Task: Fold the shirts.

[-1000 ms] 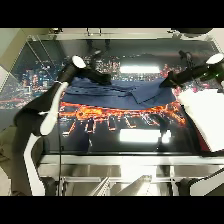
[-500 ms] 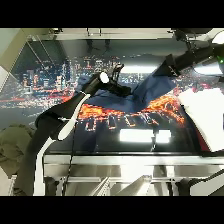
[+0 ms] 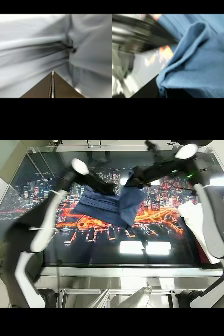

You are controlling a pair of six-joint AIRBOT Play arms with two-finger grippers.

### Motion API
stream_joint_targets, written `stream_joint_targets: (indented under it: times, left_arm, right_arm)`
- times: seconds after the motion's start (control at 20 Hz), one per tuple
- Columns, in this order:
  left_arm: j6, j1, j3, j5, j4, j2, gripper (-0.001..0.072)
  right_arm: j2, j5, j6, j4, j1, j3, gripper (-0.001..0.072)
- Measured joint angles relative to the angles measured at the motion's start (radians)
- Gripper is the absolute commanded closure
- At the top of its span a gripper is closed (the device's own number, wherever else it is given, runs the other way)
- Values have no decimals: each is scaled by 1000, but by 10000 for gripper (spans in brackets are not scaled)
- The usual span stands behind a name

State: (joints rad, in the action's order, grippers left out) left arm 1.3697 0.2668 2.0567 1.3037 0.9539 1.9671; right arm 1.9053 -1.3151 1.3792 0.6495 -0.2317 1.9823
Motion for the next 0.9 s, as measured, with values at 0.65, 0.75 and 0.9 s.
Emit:
stream_joint_targets:
  times: [0.65,0.75,0.9]
  left_arm:
    - [-13,-458,-272,48,11,-292,707]
    - [-21,-461,-292,40,11,-294,706]
    - [-35,-462,-306,35,7,-297,706]
  right_arm:
    - [279,505,-697,-898,-331,0,697]
    - [252,479,-658,-869,-299,0,698]
    - [182,396,-449,-659,-223,0,698]
